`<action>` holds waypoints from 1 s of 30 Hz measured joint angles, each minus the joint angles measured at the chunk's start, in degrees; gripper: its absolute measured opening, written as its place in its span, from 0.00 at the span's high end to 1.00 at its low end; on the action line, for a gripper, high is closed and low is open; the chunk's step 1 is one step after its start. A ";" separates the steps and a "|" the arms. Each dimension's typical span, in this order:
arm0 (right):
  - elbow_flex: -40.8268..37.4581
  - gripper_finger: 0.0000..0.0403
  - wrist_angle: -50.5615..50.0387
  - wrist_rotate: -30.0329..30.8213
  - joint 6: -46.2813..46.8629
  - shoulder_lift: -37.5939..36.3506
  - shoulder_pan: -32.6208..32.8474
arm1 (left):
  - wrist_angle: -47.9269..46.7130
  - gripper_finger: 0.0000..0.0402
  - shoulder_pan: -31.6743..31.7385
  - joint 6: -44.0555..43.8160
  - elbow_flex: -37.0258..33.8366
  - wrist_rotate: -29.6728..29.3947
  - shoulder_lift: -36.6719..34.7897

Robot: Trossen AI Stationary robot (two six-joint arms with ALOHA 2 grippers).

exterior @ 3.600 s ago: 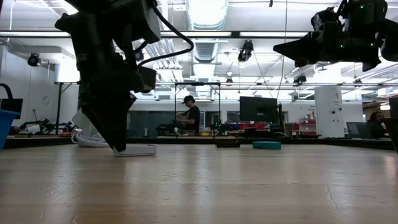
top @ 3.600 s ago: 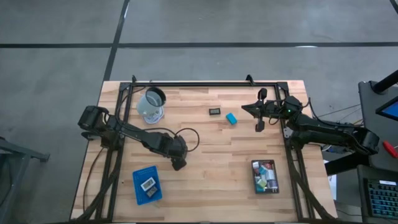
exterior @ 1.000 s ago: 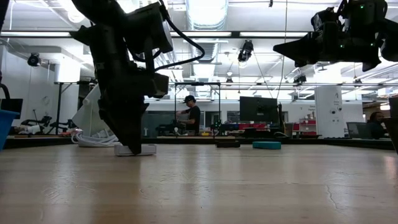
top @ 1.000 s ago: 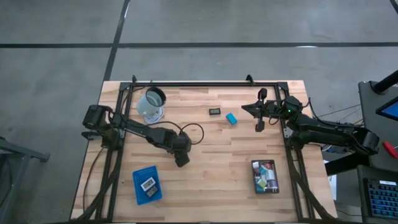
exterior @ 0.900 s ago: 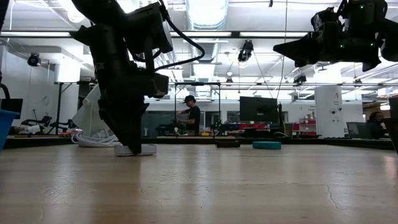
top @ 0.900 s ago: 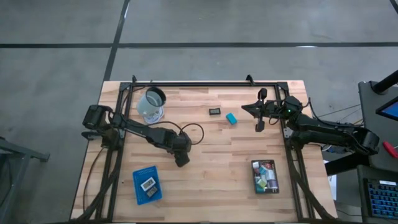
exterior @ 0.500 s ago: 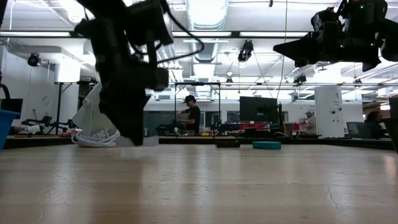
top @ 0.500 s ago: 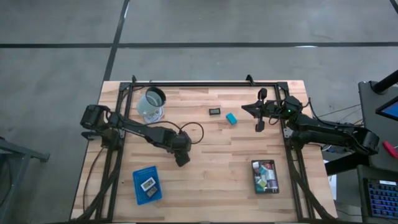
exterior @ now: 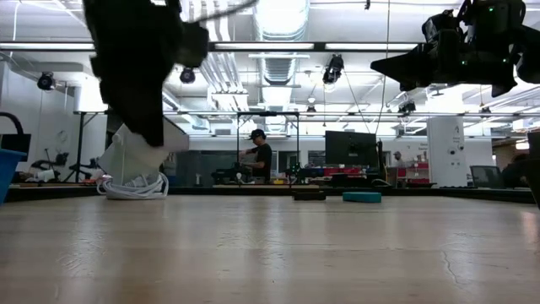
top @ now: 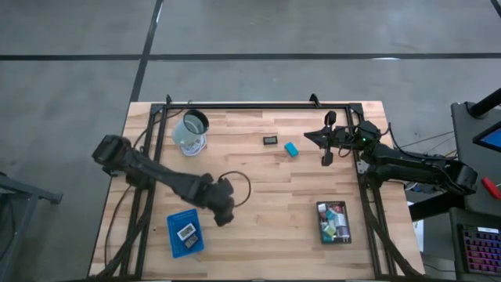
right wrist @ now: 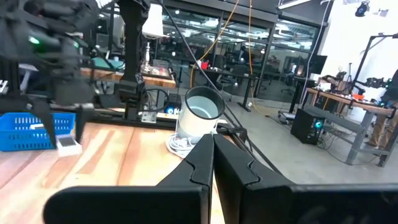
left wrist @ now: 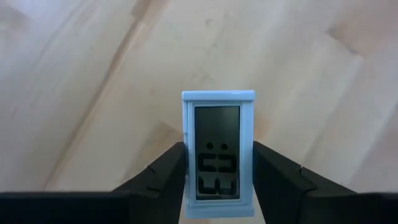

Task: Pick & Place Office items
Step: Put the white digital clock into the blue bin

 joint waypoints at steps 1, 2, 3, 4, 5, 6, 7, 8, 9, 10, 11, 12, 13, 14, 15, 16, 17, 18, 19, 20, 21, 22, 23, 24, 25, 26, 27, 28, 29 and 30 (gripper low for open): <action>0.00 0.98 0.00 0.00 0.00 0.00 0.00 | -0.51 0.60 -1.24 -0.99 0.62 -0.91 -0.08; 0.00 0.98 0.00 0.02 0.00 0.00 0.00 | -1.32 0.60 -2.50 -1.96 1.32 -2.06 -0.12; 0.00 0.98 0.00 0.01 0.00 0.00 0.00 | -2.14 0.60 -3.86 -3.20 2.17 -3.14 -0.13; 0.00 0.98 0.00 0.00 0.00 0.00 0.00 | -2.99 0.60 -5.19 -4.48 3.05 -4.04 -0.17; 0.00 0.98 0.00 0.00 0.00 0.00 0.00 | -4.10 0.60 -6.51 -6.03 3.91 -4.94 -0.21; 0.01 0.98 0.00 0.01 0.00 0.00 0.00 | -5.35 0.60 -7.83 -7.80 4.65 -5.72 -0.24; 0.00 0.98 0.00 0.01 0.00 0.00 0.00 | -6.65 0.59 -9.09 -9.64 5.33 -6.40 -0.24; 0.00 0.98 0.00 0.00 0.00 0.00 0.00 | -7.95 0.59 -10.27 -11.55 5.98 -6.82 -0.24; 0.00 0.98 0.00 0.02 0.00 0.00 0.00 | -9.37 0.59 -11.44 -13.53 6.62 -7.18 -0.24; 0.02 0.98 0.00 0.00 0.00 0.00 0.00 | -10.80 0.59 -12.61 -15.66 7.23 -7.63 -0.24; 0.00 0.98 0.00 0.02 0.00 0.00 0.00 | -12.13 0.59 -13.71 -17.71 7.77 -7.78 -0.25; 0.01 0.98 0.00 0.00 0.00 0.00 0.00 | -13.45 0.59 -14.80 -19.74 8.25 -7.79 -0.24; 0.00 0.98 0.00 0.00 0.02 0.00 0.00 | -14.59 0.59 -15.92 -21.76 8.58 -7.78 -0.26; 0.00 0.98 0.00 0.02 0.00 0.00 0.00 | -15.68 0.59 -17.01 -23.65 8.84 -7.77 -0.26; 0.01 0.98 0.00 0.01 0.00 0.00 0.00 | -16.75 0.59 -18.15 -25.35 9.14 -7.77 -0.26; 0.01 0.98 0.00 0.01 0.00 0.00 0.00 | -17.63 0.59 -19.24 -26.94 9.30 -7.75 -0.26; 0.00 0.98 0.00 0.01 0.01 0.00 0.00 | -18.53 0.59 -20.33 -28.61 9.44 -7.75 -0.25; 0.00 0.98 0.00 0.00 0.00 0.00 0.00 | -19.22 0.59 -21.35 -30.19 9.46 -7.62 -0.24; 0.00 0.98 0.00 0.00 0.01 0.00 0.00 | -19.92 0.59 -22.22 -31.71 9.46 -7.37 -0.25; 0.01 0.98 0.00 0.00 0.00 0.00 0.00 | -20.52 0.59 -23.08 -33.20 9.46 -6.91 -0.26; 0.02 0.98 0.00 0.00 0.00 0.00 0.00 | -21.12 0.59 -23.84 -34.64 9.46 -6.34 -0.25; 0.02 0.98 0.00 0.00 0.02 0.00 0.00 | -21.91 0.59 -24.47 -35.95 9.45 -5.53 -0.24; 0.00 0.98 0.00 0.02 0.00 0.00 0.00 | -22.73 0.59 -24.95 -37.17 9.44 -4.70 -0.26; 0.00 0.98 0.00 0.00 0.00 0.00 0.00 | -23.51 0.59 -25.31 -38.37 9.44 -3.79 -0.24; 0.01 0.98 0.00 0.00 0.01 0.00 0.00 | -24.50 0.59 -25.62 -39.49 9.44 -2.92 -0.26; 0.01 0.98 0.00 0.01 0.02 0.00 0.00 | -25.62 0.59 -25.92 -40.61 9.44 -2.13 -0.25; 0.01 0.98 0.00 0.00 0.00 0.00 0.00 | -26.48 0.59 -26.20 -41.67 9.44 -1.47 -0.24; 0.01 0.98 0.00 0.00 0.01 0.00 0.00 | -26.95 0.59 -26.57 -42.63 9.41 -1.26 -0.25; 0.01 0.98 0.00 0.00 0.01 0.00 0.00 | -27.02 0.59 -26.93 -43.45 9.30 -1.15 -0.24; 0.00 0.98 0.00 0.00 0.00 0.00 0.00 | -26.98 0.59 -27.30 -44.23 9.18 -1.17 -0.26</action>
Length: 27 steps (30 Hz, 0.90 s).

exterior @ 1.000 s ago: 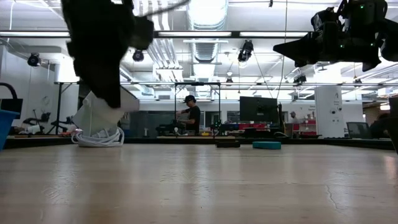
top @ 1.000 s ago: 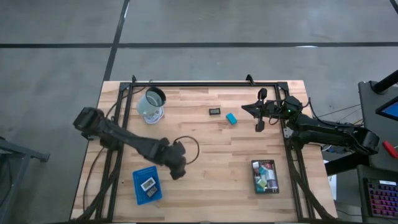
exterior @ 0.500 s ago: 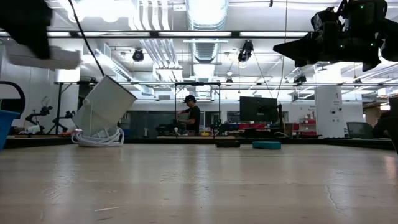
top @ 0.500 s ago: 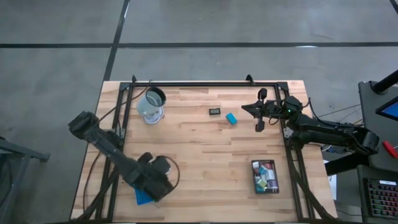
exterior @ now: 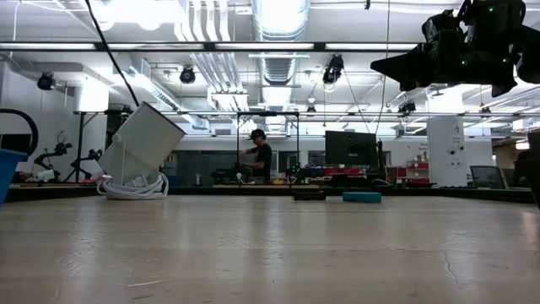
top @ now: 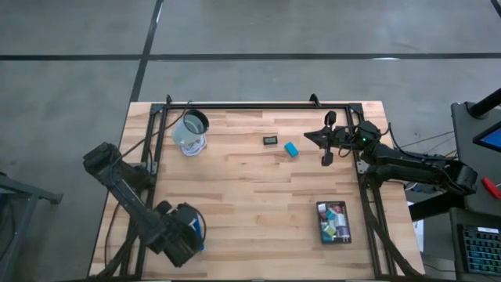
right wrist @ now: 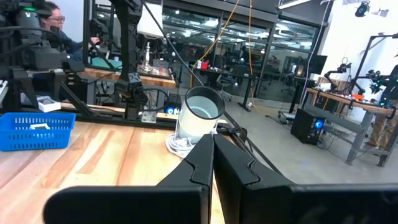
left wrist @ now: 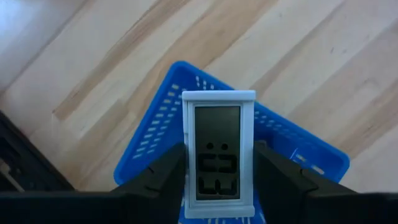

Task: Pick & Place Office items
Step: Put the white digital clock into the blue bin

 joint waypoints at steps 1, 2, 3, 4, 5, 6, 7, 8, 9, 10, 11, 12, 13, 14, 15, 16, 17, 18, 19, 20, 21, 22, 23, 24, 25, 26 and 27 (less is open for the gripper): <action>0.02 0.98 0.00 0.00 0.00 0.00 0.00 | 0.00 0.59 -0.29 -0.62 -0.19 -0.08 0.00; 0.00 0.98 0.00 0.00 0.00 0.00 0.00 | -0.04 0.59 -0.53 -1.14 -0.28 -0.13 0.02; 0.00 0.98 0.00 0.00 0.00 0.00 0.00 | 0.01 0.59 -0.64 -1.27 -0.32 -0.20 0.02; 0.02 0.98 0.00 0.00 0.00 0.00 0.00 | 0.00 0.59 -0.64 -1.50 -0.37 -0.35 0.02; 0.00 0.98 0.00 0.00 0.02 0.00 0.00 | 0.00 0.59 -0.64 -1.83 -0.51 -0.40 0.02; 0.01 0.98 0.00 0.02 0.00 0.00 0.00 | 0.03 0.59 -0.64 -2.34 -0.83 -0.47 0.02; 0.01 0.98 0.00 0.01 0.00 0.00 0.00 | 0.02 0.59 -0.64 -3.25 -1.32 -0.57 0.03; 0.00 0.98 0.00 0.00 0.00 0.00 0.00 | 0.08 0.59 -0.67 -4.31 -1.94 -0.57 0.04; 0.02 0.98 0.00 0.00 0.01 0.00 0.00 | 0.42 0.59 -0.69 -5.26 -2.69 -0.52 0.07; 0.00 0.98 0.00 0.01 0.00 0.00 0.00 | 1.14 0.59 -0.73 -5.86 -3.44 -0.30 0.09; 0.01 0.98 0.00 0.00 0.00 0.00 0.00 | 2.15 0.59 -0.75 -6.18 -4.12 0.18 0.09; 0.02 0.98 0.00 0.00 0.00 0.00 0.00 | 3.52 0.59 -0.75 -6.28 -4.79 0.76 0.09; 0.00 0.98 0.00 0.00 0.00 0.00 0.00 | 4.71 0.59 -0.74 -6.29 -5.45 1.26 0.09; 0.00 0.98 0.00 0.00 0.00 0.00 0.00 | 5.63 0.59 -0.73 -6.32 -6.07 1.58 0.09; 0.00 0.98 0.00 0.02 0.02 0.00 0.00 | 6.25 0.59 -0.73 -6.50 -6.67 2.03 0.09; 0.01 0.98 0.00 0.00 0.00 0.00 0.00 | 6.78 0.59 -0.73 -6.63 -7.19 2.40 0.09; 0.01 0.98 0.00 0.01 0.00 0.00 0.00 | 7.21 0.59 -0.74 -6.82 -7.75 2.66 0.09; 0.01 0.98 0.00 0.00 0.01 0.00 0.00 | 7.44 0.59 -0.75 -7.02 -8.24 2.81 0.09; 0.01 0.98 0.00 0.00 0.00 0.00 0.00 | 7.65 0.59 -0.76 -7.27 -8.74 2.96 0.09; 0.02 0.98 0.00 0.02 0.00 0.00 0.00 | 7.78 0.59 -0.80 -7.62 -9.11 3.04 0.09; 0.00 0.98 0.00 0.02 0.00 0.00 0.00 | 8.18 0.59 -0.80 -7.75 -9.47 3.06 0.09; 0.02 0.98 0.00 0.00 0.02 0.00 0.00 | 8.83 0.59 -0.80 -7.75 -9.85 3.08 0.09; 0.00 0.98 0.00 0.00 0.00 0.00 0.00 | 9.73 0.59 -0.80 -7.71 -10.25 3.08 0.09; 0.02 0.98 0.00 0.00 0.00 0.00 0.00 | 10.81 0.59 -0.80 -7.35 -10.73 3.08 0.09; 0.02 0.98 0.00 0.01 0.02 0.00 0.00 | 12.22 0.59 -0.80 -6.78 -11.32 3.06 0.09; 0.01 0.98 0.00 0.00 0.00 0.00 0.00 | 13.78 0.59 -0.80 -6.32 -11.96 3.08 0.09; 0.02 0.98 0.00 0.00 0.00 0.00 0.00 | 15.06 0.59 -0.80 -6.07 -12.59 3.13 0.10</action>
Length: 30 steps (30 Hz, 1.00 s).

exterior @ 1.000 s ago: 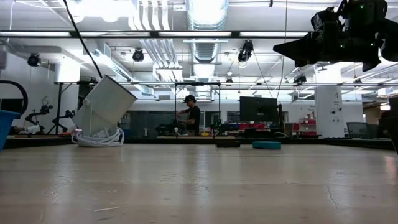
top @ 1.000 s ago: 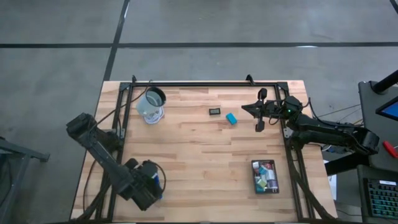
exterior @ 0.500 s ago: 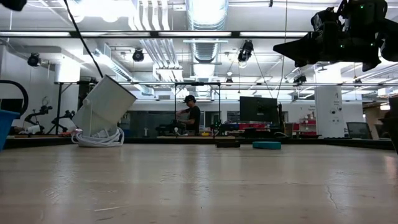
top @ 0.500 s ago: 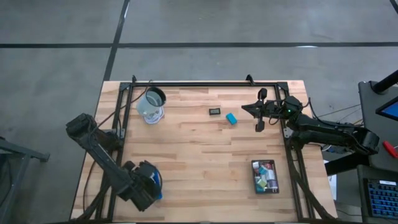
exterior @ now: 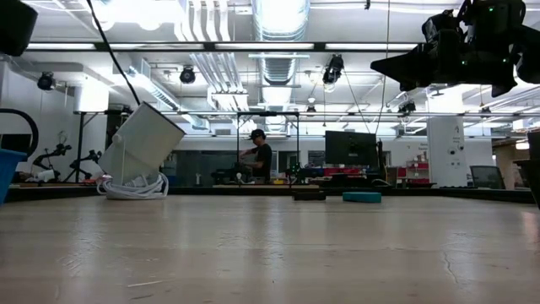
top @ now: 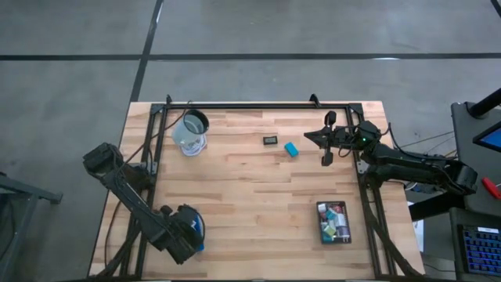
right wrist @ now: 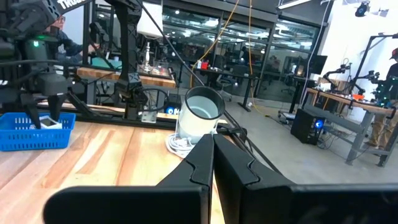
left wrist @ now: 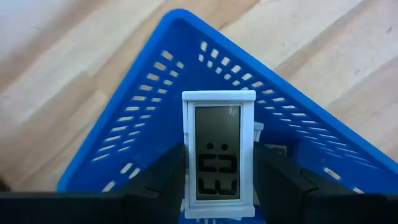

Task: Pick & Place Office items
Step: Put the white digital clock into the blue bin

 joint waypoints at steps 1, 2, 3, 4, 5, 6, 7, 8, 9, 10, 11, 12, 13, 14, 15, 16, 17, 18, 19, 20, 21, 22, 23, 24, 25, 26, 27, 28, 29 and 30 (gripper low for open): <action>0.00 0.98 0.00 0.00 0.00 0.00 0.00 | 1.02 0.59 0.00 0.02 -0.59 0.31 0.01; 0.00 0.98 0.00 0.00 0.00 0.00 0.00 | 1.82 0.59 0.00 0.02 -1.15 0.64 0.01; -0.01 0.98 0.00 0.00 0.00 0.00 0.00 | 2.32 0.59 0.00 -0.16 -1.68 0.92 0.01; 0.00 0.98 0.00 0.00 0.00 0.00 0.00 | 2.60 0.59 0.00 -0.34 -2.10 1.03 0.01; -0.02 0.98 0.00 0.01 0.00 0.00 0.00 | 2.90 0.59 0.00 -0.45 -2.39 1.04 0.00; 0.00 0.98 0.00 0.00 0.00 0.00 0.00 | 3.35 0.59 0.00 -0.44 -2.69 1.06 -0.02; 0.00 0.98 0.00 0.01 0.00 -0.01 0.00 | 3.59 0.59 0.00 -0.44 -2.78 1.06 -0.02; 0.00 0.98 0.00 0.00 0.00 0.00 0.00 | 3.67 0.59 -0.02 -0.44 -2.80 1.06 -0.02; 0.00 0.98 0.00 0.01 0.00 0.00 0.00 | 3.69 0.59 -0.02 -0.42 -2.80 1.06 -0.02; 0.00 0.98 0.00 0.00 0.00 -0.01 0.00 | 3.71 0.59 -0.02 -0.40 -2.80 1.08 -0.02; 0.00 0.98 0.00 0.00 0.00 0.00 0.00 | 3.75 0.59 -0.02 -0.41 -2.80 1.08 -0.02; 0.00 0.98 0.00 0.02 0.00 0.00 0.00 | 3.81 0.59 -0.02 -0.40 -2.80 1.08 -0.02; 0.00 0.98 0.00 0.00 0.00 -0.02 0.00 | 3.89 0.59 -0.02 -0.41 -2.80 1.09 -0.02; 0.00 0.98 0.00 0.00 0.00 0.00 0.00 | 4.08 0.58 -0.02 -0.41 -2.80 1.08 -0.02; 0.00 0.98 0.00 0.00 0.00 0.00 0.00 | 4.41 0.58 -0.02 -0.36 -2.80 1.06 -0.02; 0.00 0.98 0.00 0.00 0.00 0.00 0.00 | 4.75 0.57 -0.02 -0.15 -2.78 1.06 -0.02; 0.00 0.98 0.00 0.01 0.00 0.00 0.00 | 4.81 0.56 -0.02 0.20 -2.65 1.05 -0.02; 0.00 0.98 0.00 0.00 0.02 -0.02 0.00 | 4.98 0.55 -0.02 0.74 -2.63 1.06 -0.02; 0.00 0.98 0.00 0.00 0.00 0.00 0.00 | 5.10 0.53 -0.02 1.10 -2.59 1.10 -0.02; 0.00 0.98 0.00 0.00 0.00 0.00 0.00 | 5.27 0.52 -0.02 1.47 -2.58 1.08 0.01; 0.00 0.98 0.00 0.00 0.00 0.00 0.00 | 5.41 0.50 -0.05 1.58 -2.58 1.08 0.01; 0.00 0.98 0.00 0.01 0.00 0.00 0.00 | 5.59 0.48 -0.07 1.74 -2.58 1.08 0.01; 0.00 0.98 0.00 0.00 0.00 0.00 0.00 | 5.82 0.46 -0.07 1.77 -2.58 1.08 0.01; 0.00 0.98 0.00 0.00 0.00 -0.02 0.00 | 5.88 0.44 -0.07 1.76 -2.58 1.08 0.01; 0.00 0.98 0.00 0.00 0.00 0.00 0.00 | 5.85 0.42 -0.07 1.71 -2.60 1.06 0.01; 0.00 0.98 0.00 0.00 0.00 -0.02 0.00 | 5.84 0.41 -0.07 1.53 -2.60 1.06 0.01; 0.00 0.98 0.00 0.02 0.00 0.00 0.00 | 5.84 0.39 -0.07 1.35 -2.60 1.06 0.01; 0.00 0.98 0.00 0.00 0.00 0.00 0.00 | 5.82 0.37 -0.07 1.15 -2.60 1.06 -0.02; 0.00 0.98 0.00 0.00 0.00 -0.01 0.00 | 5.79 0.36 -0.07 0.99 -2.60 1.06 -0.05; 0.00 0.98 0.00 0.00 0.00 0.00 0.00 | 5.79 0.34 -0.07 0.83 -2.60 1.06 -0.19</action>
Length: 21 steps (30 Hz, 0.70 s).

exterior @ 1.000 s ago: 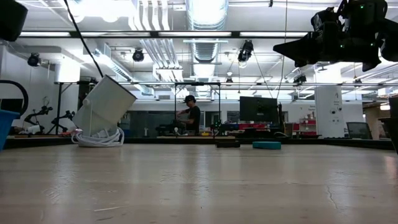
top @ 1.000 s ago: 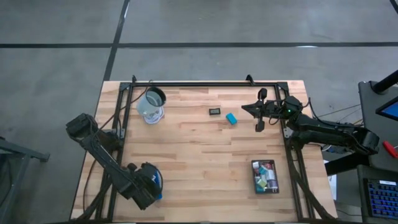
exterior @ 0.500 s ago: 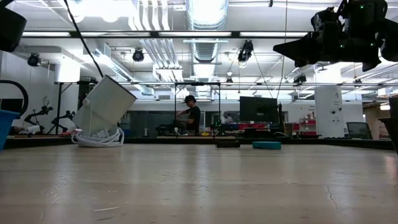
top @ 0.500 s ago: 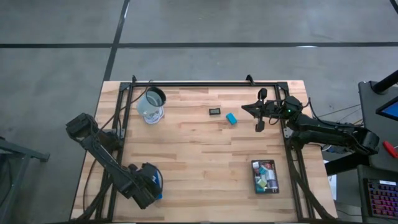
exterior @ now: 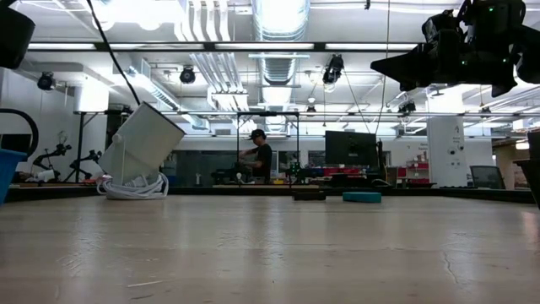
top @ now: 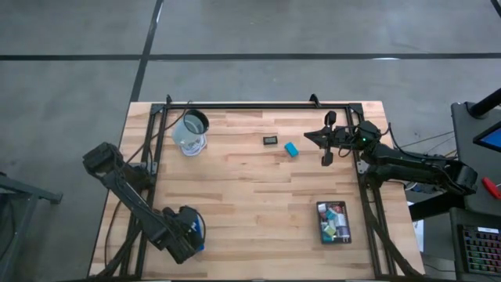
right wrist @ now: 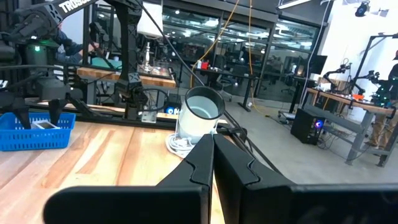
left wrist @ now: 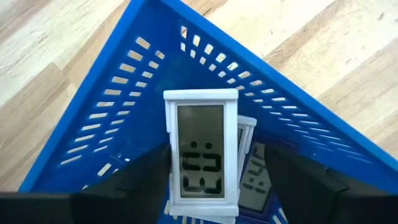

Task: Pick & Place Office items
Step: Put the white digital clock into the blue bin, then put the black digital clock into the blue bin

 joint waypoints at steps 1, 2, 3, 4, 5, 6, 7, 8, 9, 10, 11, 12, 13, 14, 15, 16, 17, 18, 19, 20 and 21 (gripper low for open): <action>0.00 0.98 0.00 0.00 0.00 0.00 0.00 | -0.01 0.33 0.00 -0.16 0.00 -0.02 -0.14; 0.00 0.98 0.00 0.00 0.00 0.00 0.00 | -0.02 0.32 0.00 -0.17 0.00 -0.02 -0.25; 0.00 0.98 0.00 0.02 0.00 0.00 0.00 | -0.02 0.31 0.00 -0.17 0.00 -0.03 -0.33; 0.00 0.98 0.00 0.00 0.00 0.00 0.00 | -0.02 0.31 0.02 -0.17 0.00 -0.02 -0.37; 0.00 0.98 0.00 0.02 0.00 -0.02 0.00 | -0.02 0.31 0.00 -0.17 0.00 -0.04 -0.37; 0.00 0.98 0.00 0.00 0.00 -0.01 0.00 | -0.02 0.30 0.02 -0.20 0.00 -0.03 -0.37; 0.00 0.98 0.00 0.01 0.00 0.00 0.00 | -0.02 0.30 0.02 -0.17 0.00 -0.04 -0.37; 0.00 0.98 0.00 0.01 0.00 -0.01 0.00 | -0.02 0.30 0.02 -0.17 0.00 -0.04 -0.37; 0.00 0.98 0.00 0.00 0.00 0.00 0.00 | -0.02 0.30 0.02 -0.16 0.00 -0.04 -0.37; 0.00 0.98 0.00 0.02 0.00 0.00 0.00 | -0.02 0.30 0.02 -0.15 0.00 -0.06 -0.37; 0.00 0.98 0.00 0.00 0.00 0.00 0.00 | -0.02 0.30 0.02 -0.15 0.00 -0.04 -0.37; 0.00 0.98 0.00 0.02 0.00 0.00 0.00 | -0.04 0.30 0.02 -0.15 0.00 -0.04 -0.37; 0.00 0.98 0.00 0.02 0.00 0.00 0.00 | -0.04 0.30 0.02 -0.09 0.02 0.00 -0.41; 0.00 0.98 0.00 0.02 0.00 0.00 0.00 | -0.08 0.30 0.02 0.14 0.05 0.14 -0.45; 0.00 0.98 0.00 0.02 0.00 -0.02 0.00 | -0.22 0.30 0.02 0.34 0.19 0.41 -0.47; 0.00 0.98 0.00 0.00 0.00 -0.01 0.00 | -0.26 0.30 0.02 0.42 0.34 0.73 -0.59; 0.00 0.98 0.00 0.01 0.01 0.00 0.00 | -0.27 0.30 0.02 0.48 0.45 0.97 -0.83; 0.00 0.98 0.00 0.02 0.00 -0.01 0.00 | -0.45 0.30 0.02 0.47 0.54 1.19 -1.17; 0.00 0.98 0.00 0.00 0.00 0.00 0.00 | -0.60 0.30 0.02 0.48 0.69 1.31 -1.57; 0.00 0.98 0.00 0.02 0.02 0.00 0.00 | -0.64 0.30 0.02 0.48 0.86 1.29 -2.07; 0.00 0.98 0.00 0.00 0.00 0.00 0.00 | -0.66 0.30 0.02 0.48 1.02 1.29 -2.65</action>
